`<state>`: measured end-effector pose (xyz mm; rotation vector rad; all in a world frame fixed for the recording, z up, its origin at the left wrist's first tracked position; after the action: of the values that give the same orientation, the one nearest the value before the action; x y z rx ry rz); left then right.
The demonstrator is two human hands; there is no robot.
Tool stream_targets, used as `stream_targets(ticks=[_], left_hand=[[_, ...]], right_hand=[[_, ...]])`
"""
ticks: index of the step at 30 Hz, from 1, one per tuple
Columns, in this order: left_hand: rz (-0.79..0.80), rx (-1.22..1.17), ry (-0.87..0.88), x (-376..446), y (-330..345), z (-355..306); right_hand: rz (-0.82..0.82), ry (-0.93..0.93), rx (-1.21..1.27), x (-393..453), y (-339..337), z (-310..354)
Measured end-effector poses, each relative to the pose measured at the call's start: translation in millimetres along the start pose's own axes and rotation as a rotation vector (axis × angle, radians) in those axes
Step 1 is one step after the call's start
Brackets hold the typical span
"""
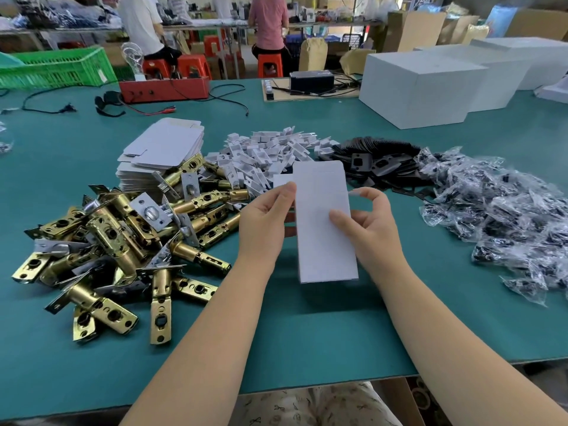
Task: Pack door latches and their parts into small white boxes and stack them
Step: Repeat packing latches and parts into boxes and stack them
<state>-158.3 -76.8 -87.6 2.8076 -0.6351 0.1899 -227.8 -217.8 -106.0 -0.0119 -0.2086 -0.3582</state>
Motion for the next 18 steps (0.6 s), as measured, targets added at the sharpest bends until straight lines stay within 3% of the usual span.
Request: stream_targets(ticks=[4,7,10,13,16,18], left_hand=[[0.278,0.209,-0.057,-6.2,7.5,7.0],[0.444,0.273,-0.076,-12.2,15.0,15.7],[0.440,0.187,-0.095,-13.0,16.4,9.0],[0.339,0.045,-0.107,-12.0,15.3,2.5],[0.248,0.140,-0.032,-9.9,14.3,2.2],[0.291,0.173,-0.059,-7.5,12.3,7.4]], right_hand=[[-0.154,-0.003,0.001,3.4,-6.5,-0.3],[-0.163,0.000,-0.013,3.2,-8.4,0.1],[-0.166,0.018,-0.006,4.3,-8.7,0.6],[-0.117,0.092,0.018,7.4,-7.7,-0.9],[0.002,0.166,0.172,7.4,-10.0,3.4],[0.104,0.150,0.156,4.5,-7.5,6.0]])
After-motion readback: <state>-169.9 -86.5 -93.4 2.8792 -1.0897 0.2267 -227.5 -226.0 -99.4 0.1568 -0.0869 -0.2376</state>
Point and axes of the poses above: each hand's wrist, its own x-axis towards the middle knuckle, its own y-axis out of the palm, z = x × y, the point moved 1 cm from there along x, towards the middle knuckle, and after that the axes turned 7 degrees about z, right-handed, at the moved point
